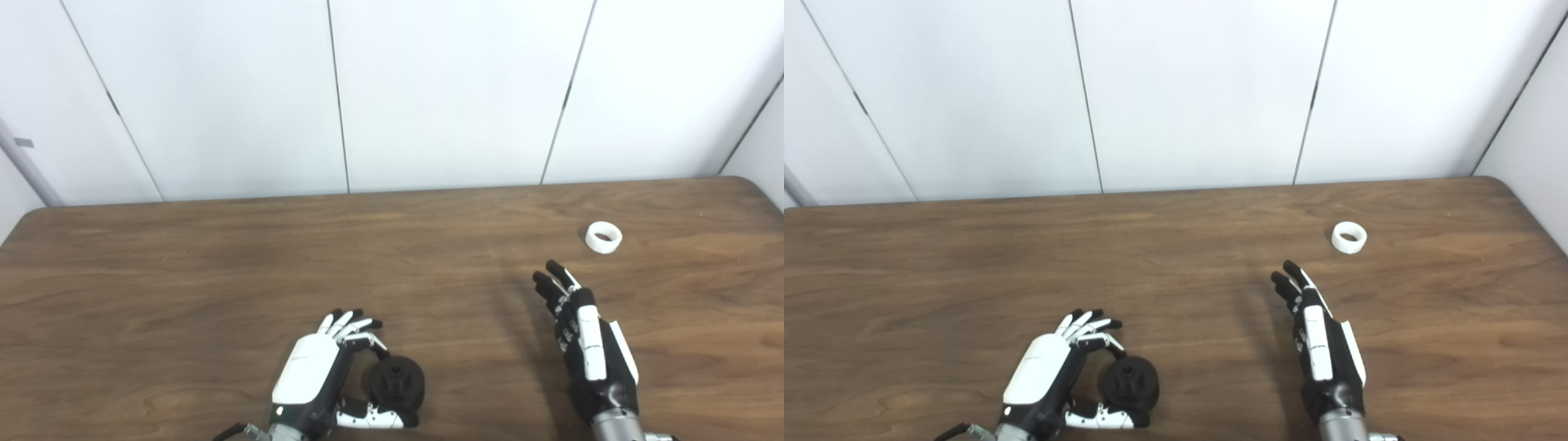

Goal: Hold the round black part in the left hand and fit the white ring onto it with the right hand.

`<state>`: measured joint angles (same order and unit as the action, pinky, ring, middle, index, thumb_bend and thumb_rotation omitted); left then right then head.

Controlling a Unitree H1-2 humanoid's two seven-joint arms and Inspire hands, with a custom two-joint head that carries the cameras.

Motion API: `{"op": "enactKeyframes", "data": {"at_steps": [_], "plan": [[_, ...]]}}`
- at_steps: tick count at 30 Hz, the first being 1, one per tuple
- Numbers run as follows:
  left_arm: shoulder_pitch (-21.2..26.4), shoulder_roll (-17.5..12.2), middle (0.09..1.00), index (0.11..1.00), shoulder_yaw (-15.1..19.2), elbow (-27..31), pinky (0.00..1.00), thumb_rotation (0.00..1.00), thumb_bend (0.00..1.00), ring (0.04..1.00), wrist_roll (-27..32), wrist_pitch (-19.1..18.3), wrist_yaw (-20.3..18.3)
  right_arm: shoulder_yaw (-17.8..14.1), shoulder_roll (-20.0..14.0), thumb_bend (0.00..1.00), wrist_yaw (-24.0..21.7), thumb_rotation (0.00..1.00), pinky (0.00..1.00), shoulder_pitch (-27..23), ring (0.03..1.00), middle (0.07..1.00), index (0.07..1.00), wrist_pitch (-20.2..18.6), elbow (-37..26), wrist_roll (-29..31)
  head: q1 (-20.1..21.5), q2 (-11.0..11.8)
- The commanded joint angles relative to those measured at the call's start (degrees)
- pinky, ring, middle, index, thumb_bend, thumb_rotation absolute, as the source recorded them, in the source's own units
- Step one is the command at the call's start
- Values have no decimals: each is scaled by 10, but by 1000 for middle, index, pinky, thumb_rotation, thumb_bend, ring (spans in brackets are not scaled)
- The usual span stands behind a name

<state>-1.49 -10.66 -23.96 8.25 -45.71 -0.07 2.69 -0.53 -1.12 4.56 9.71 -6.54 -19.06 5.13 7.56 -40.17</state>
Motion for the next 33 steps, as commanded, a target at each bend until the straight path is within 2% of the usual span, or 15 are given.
{"op": "enactKeyframes", "data": {"at_steps": [1, 5, 7, 9, 11, 12, 16, 21, 27, 33], "plan": [[-10, -11, 830, 485, -3, -6, 1000, 58, 523, 933, -15, 8, -1, -5, 6, 556, 6, 807, 974, 12, 904, 854, 864, 3, -22, -17, 8, -2], [-10, -17, 826, 484, 0, -15, 1000, 57, 524, 920, -18, 21, 8, -23, -1, 602, 9, 590, 917, -10, 893, 866, 836, -14, -33, -20, 33, 0], [-11, -20, 824, 484, 2, -19, 1000, 56, 524, 919, -14, 27, 11, -30, -6, 591, 19, 494, 870, -22, 882, 868, 826, -28, -40, -48, 42, 0], [-10, -24, 822, 484, 5, -20, 1000, 56, 524, 915, -11, 30, 9, -34, -16, 594, 36, 447, 825, -38, 854, 837, 801, -46, -45, -106, 55, 0], [-9, -29, 823, 484, 8, -20, 1000, 55, 524, 911, -9, 32, 4, -40, -32, 584, 37, 406, 864, -57, 873, 843, 795, -59, -47, -137, 82, 0], [-8, -31, 824, 485, 10, -19, 1000, 55, 525, 910, -9, 33, 2, -44, -41, 588, 36, 387, 877, -65, 882, 851, 794, -62, -46, -148, 82, 0], [-7, -40, 822, 485, 19, -21, 1000, 56, 525, 904, 1, 42, -3, -45, -88, 663, 32, 332, 888, -103, 870, 839, 790, -86, -37, -221, 116, 3], [-8, -47, 820, 484, 31, -26, 1000, 57, 524, 901, 12, 58, -5, -40, -150, 812, 25, 247, 866, -152, 860, 832, 781, -87, 1, -291, 142, 7], [-11, -51, 817, 484, 43, -24, 1000, 57, 524, 896, 17, 68, -12, -38, -198, 858, 2, 227, 890, -199, 901, 866, 776, -109, 37, -331, 161, 10], [-13, -54, 814, 484, 49, -21, 1000, 57, 525, 894, 14, 70, -18, -25, -239, 856, -36, 259, 954, -245, 944, 905, 777, -144, 76, -367, 171, 10]]}}
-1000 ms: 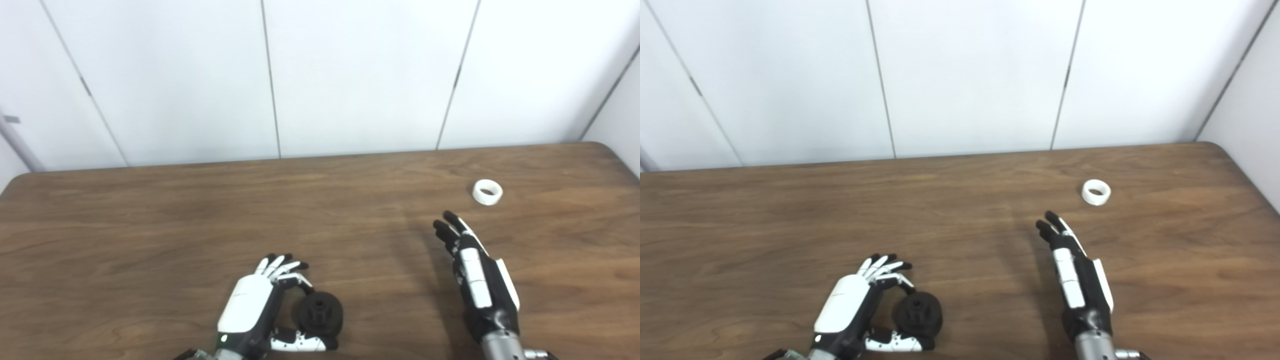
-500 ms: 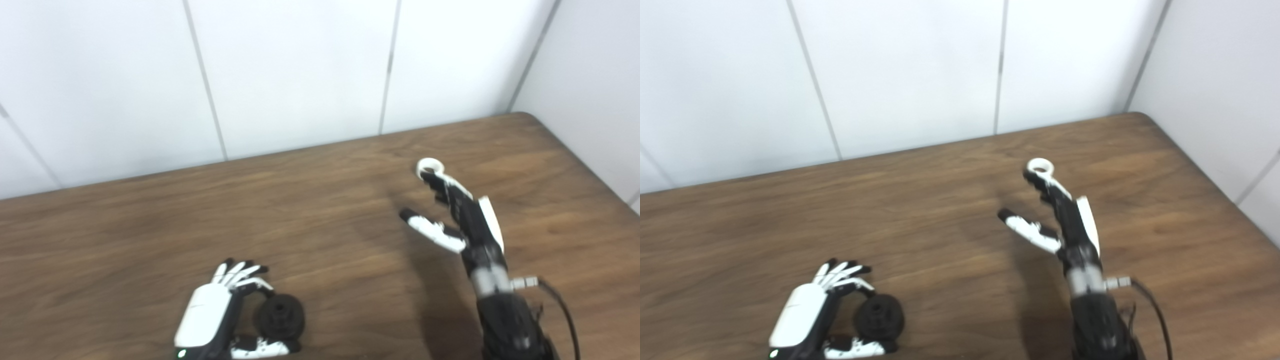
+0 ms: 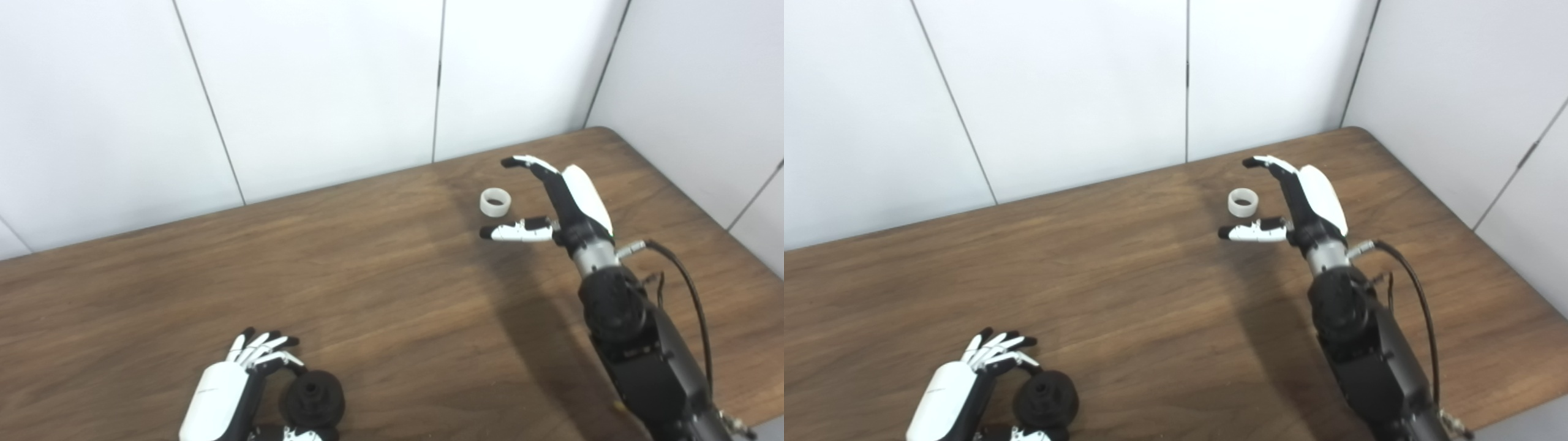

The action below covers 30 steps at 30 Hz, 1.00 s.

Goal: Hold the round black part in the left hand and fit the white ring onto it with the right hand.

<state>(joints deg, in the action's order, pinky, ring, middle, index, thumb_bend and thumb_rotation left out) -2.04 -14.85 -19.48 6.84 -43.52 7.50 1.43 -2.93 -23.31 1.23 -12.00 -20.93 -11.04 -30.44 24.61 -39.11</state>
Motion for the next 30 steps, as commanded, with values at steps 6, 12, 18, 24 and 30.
{"op": "enactKeyframes", "data": {"at_steps": [6, 12, 18, 24, 30], "plan": [[-10, -13, 813, 484, 9, -6, 1000, 57, 525, 895, -5, -4, -7, 21, -46, 845, -25, 255, 983, -75, 963, 922, 758, -9, 62, -29, 5, 0], [-12, -14, 813, 484, 11, 1, 1000, 56, 525, 895, -6, -4, -10, 48, -59, 845, -92, 275, 1000, -133, 999, 981, 754, -55, 123, -54, 13, -2], [-18, -13, 811, 484, 13, 12, 1000, 56, 525, 893, -7, -7, -15, 46, -57, 862, -186, 301, 999, -182, 1000, 998, 740, -60, 173, -124, 8, -4], [-24, -10, 809, 484, 15, 24, 1000, 56, 525, 894, -12, -14, -22, 34, -46, 880, -235, 312, 1000, -211, 1000, 992, 735, -60, 213, -179, 4, -7], [-29, -8, 812, 484, 16, 31, 1000, 55, 525, 899, -11, -17, -26, 39, -47, 880, -259, 326, 997, -232, 1000, 985, 736, -60, 244, -204, 0, -7]]}}
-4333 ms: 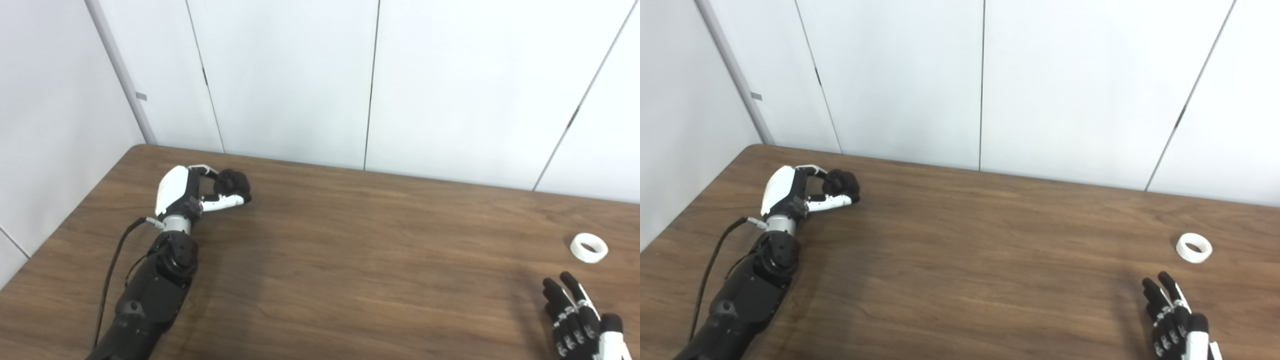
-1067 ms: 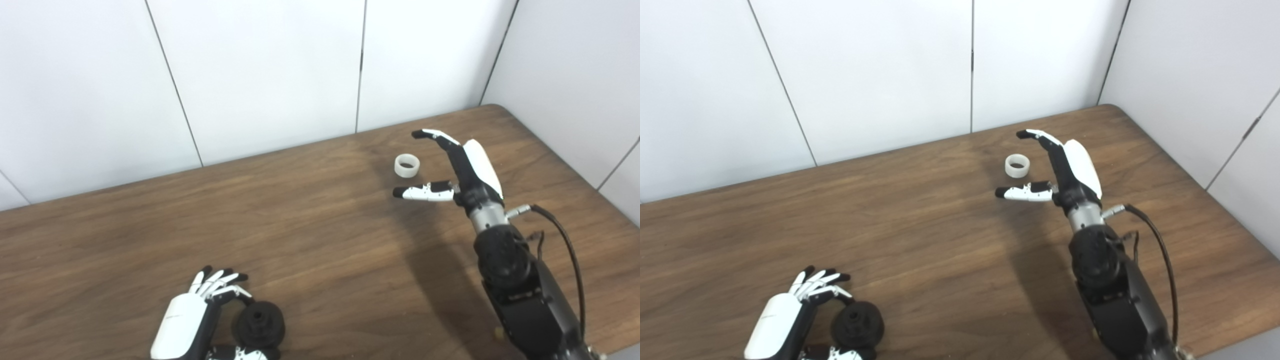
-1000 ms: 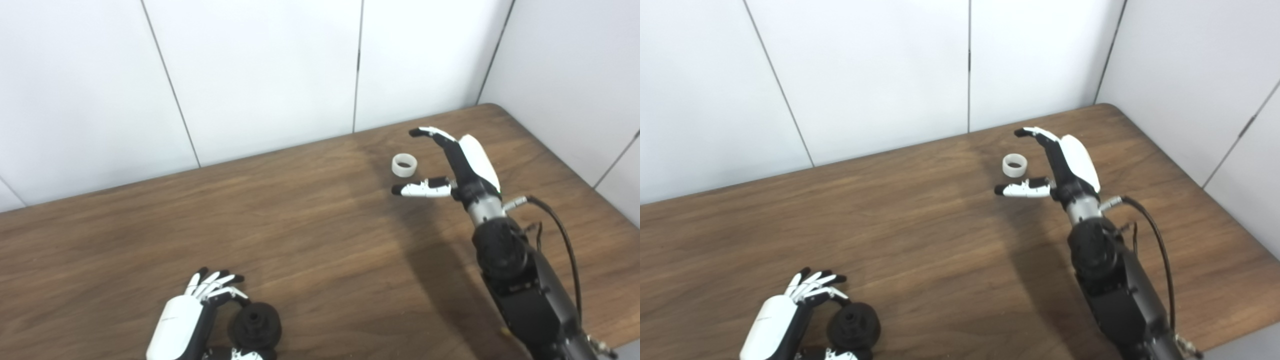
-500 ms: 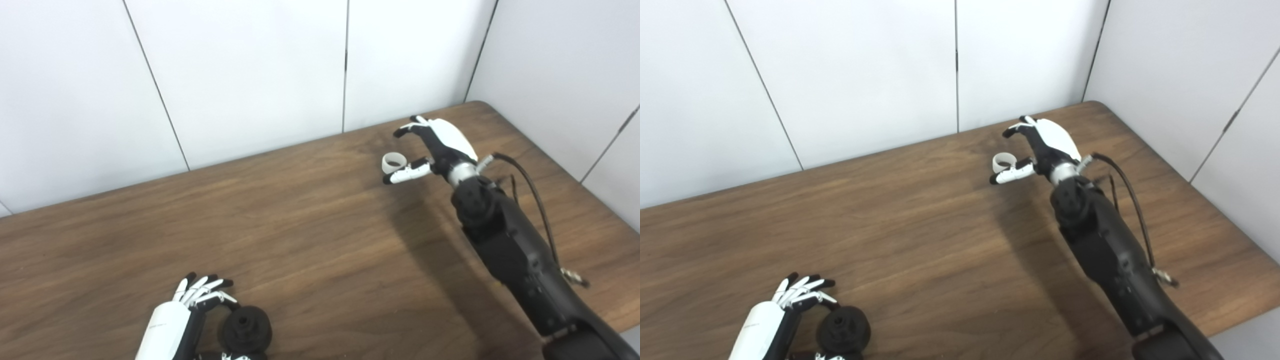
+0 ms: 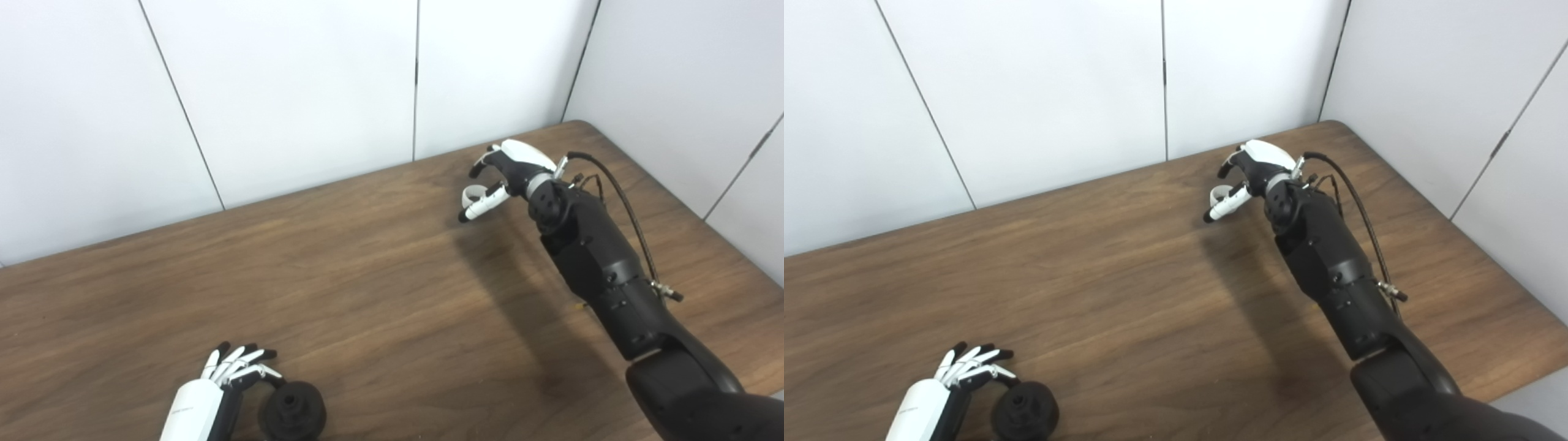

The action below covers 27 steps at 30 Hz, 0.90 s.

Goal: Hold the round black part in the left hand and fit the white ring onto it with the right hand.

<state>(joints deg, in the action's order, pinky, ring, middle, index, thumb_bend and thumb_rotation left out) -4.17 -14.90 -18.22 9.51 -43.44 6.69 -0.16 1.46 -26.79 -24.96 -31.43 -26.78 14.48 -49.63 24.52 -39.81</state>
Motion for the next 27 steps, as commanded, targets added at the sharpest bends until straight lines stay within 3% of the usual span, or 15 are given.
{"op": "enactKeyframes", "data": {"at_steps": [1, 12, 27], "plan": [[-8, -8, 813, 483, 3, 6, 1000, 55, 525, 900, -12, -11, -11, -5, -11, 880, -1, 325, 998, -42, 1000, 984, 736, -1, -5, -19, -1, 0], [-11, -6, 815, 484, 0, 12, 1000, 56, 525, 895, -14, -18, -12, 7, -25, 880, -37, 338, 1000, -71, 1000, 977, 745, -1, 32, -68, -6, -3], [-10, -2, 811, 484, -1, 15, 1000, 56, 525, 892, -13, -20, -12, 24, -27, 862, -50, 324, 1000, -72, 1000, 965, 720, -1, 25, -75, -9, -6]]}}
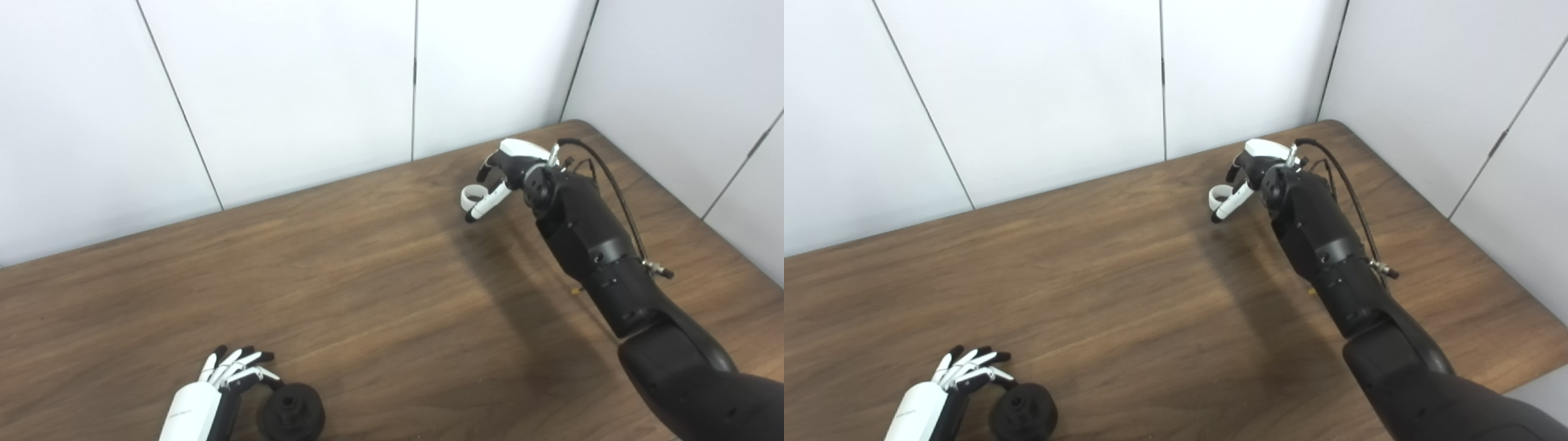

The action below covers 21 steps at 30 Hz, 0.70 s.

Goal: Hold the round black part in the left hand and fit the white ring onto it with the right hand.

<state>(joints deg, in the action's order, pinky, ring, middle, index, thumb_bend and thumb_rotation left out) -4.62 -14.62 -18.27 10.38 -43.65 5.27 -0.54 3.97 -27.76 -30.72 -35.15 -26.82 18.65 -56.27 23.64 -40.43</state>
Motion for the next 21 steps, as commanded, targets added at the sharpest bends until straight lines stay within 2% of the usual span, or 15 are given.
{"op": "enactKeyframes", "data": {"at_steps": [1, 21], "plan": [[-6, -5, 811, 484, 0, 6, 1000, 56, 525, 892, -12, -6, -8, 0, -17, 863, 7, 319, 1000, -35, 1000, 963, 715, -1, -17, -9, 0, 0], [-7, -2, 813, 484, 0, 12, 1000, 56, 525, 899, -10, -11, -13, 10, -11, 825, 15, 284, 1000, -28, 1000, 933, 688, -1, -22, -4, -3, -4]]}}
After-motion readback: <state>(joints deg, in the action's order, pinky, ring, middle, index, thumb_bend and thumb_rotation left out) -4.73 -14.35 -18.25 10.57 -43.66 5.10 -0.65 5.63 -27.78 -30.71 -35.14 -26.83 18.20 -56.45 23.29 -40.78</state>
